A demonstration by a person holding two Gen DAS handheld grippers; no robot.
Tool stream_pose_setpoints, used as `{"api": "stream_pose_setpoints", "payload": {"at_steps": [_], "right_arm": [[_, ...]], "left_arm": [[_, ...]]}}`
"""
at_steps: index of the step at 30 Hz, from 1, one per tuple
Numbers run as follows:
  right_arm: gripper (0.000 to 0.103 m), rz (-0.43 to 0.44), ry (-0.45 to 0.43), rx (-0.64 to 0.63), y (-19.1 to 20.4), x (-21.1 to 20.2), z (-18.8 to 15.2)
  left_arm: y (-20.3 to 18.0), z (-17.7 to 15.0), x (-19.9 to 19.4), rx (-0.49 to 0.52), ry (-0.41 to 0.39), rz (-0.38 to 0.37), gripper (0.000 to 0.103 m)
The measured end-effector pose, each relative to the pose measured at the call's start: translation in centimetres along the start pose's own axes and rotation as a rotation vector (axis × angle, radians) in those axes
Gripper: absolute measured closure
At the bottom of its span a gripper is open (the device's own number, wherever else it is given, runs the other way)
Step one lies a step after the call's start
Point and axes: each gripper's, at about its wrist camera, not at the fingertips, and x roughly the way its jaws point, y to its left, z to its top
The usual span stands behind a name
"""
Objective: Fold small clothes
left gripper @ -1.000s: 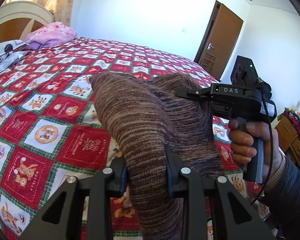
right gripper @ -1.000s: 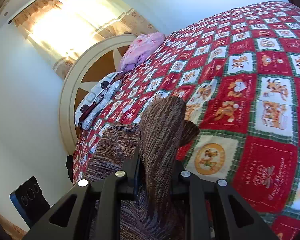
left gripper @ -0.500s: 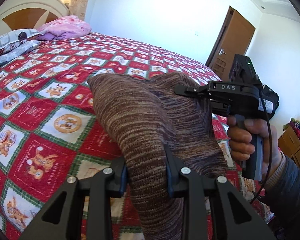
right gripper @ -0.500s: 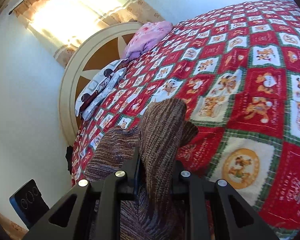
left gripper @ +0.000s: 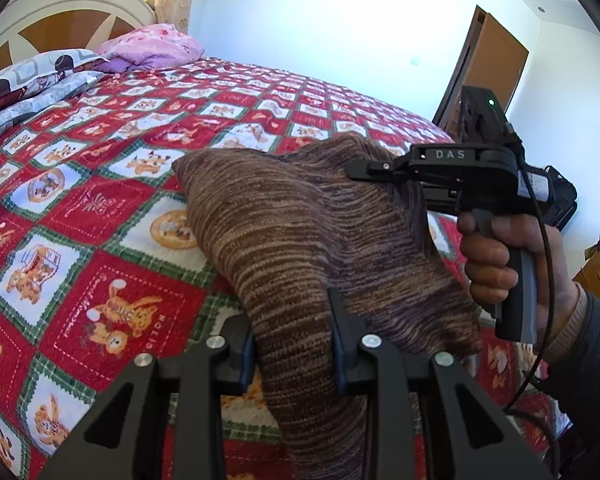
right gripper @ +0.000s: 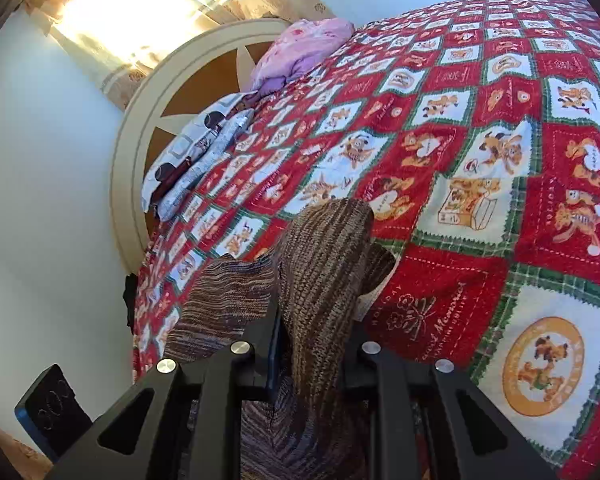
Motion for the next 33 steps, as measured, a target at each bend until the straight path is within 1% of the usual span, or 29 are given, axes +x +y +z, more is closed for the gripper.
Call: {"api": "stream_pose_setpoints", "payload": {"at_steps": [9, 11, 13, 15, 18, 20, 21, 23, 25, 26, 27, 28, 29, 30, 31, 33], "right_arm": [[0.082, -0.037, 0.042, 0.019, -1.6, 2.2, 0.0], [0.081, -0.051, 0.042, 0.007, -1.4, 2.2, -0.2], [0.078, -0.07, 0.039, -0.005, -1.2, 2.1, -0.3], [0.077, -0.095, 0.036, -0.034, -0.8, 1.9, -0.4], [0.075, -0.125, 0.038, -0.056, -0.7, 1.9, -0.5], [0.068, -0.165, 0.04, -0.057, -0.8, 1.8, -0.4], [0.063, -0.181, 0.031, -0.064, -0.8, 1.3, -0.4], [0.062, -0.201, -0.002, -0.073, -0.7, 0.0, -0.4], [0.062, -0.21, -0.049, -0.084, -0.2, -2.3, -0.7], [0.061, -0.202, -0.068, -0.092, 0.2, -3.2, -1.0], [0.058, -0.176, -0.088, -0.111, 0.9, -4.4, -1.5], [0.055, -0.158, -0.096, -0.128, 1.5, -5.2, -2.2], [0.055, -0.141, -0.095, -0.151, 2.2, -5.7, -3.0], [0.054, -0.111, -0.086, -0.185, 3.1, -6.1, -4.1], [0.054, -0.088, -0.073, -0.21, 3.7, -6.2, -5.0], [0.054, -0.047, -0.014, -0.225, 4.4, -5.6, -6.8]], "left_arm": [[0.9, -0.6, 0.9, -0.011, 0.02, -0.011, 0.072], [0.9, -0.7, 1.1, -0.012, 0.026, -0.01, 0.071], [1.0, -0.8, 1.3, -0.019, 0.033, -0.009, 0.067], [0.9, -0.9, 1.3, -0.019, 0.033, -0.007, 0.067], [0.4, -1.0, 1.2, 0.003, 0.03, 0.008, 0.062], [0.0, -1.1, 1.2, 0.021, 0.027, 0.02, 0.057], [-0.1, -1.2, 1.0, 0.031, 0.026, 0.028, 0.056], [-0.2, -1.3, 0.7, 0.037, 0.016, 0.032, 0.054], [0.0, -1.2, 0.3, 0.043, -0.001, 0.042, 0.048], [0.2, -1.2, 0.0, 0.041, -0.018, 0.05, 0.046], [0.5, -1.0, -0.5, 0.033, -0.05, 0.062, 0.041], [0.9, -0.9, -0.9, 0.019, -0.076, 0.068, 0.038], [1.3, -0.7, -1.3, 0.002, -0.096, 0.065, 0.036], [1.8, -0.5, -1.5, -0.014, -0.112, 0.061, 0.033], [2.3, -0.4, -1.6, -0.02, -0.123, 0.085, 0.029], [2.8, -0.5, -0.9, -0.012, -0.098, 0.141, 0.028]]}}
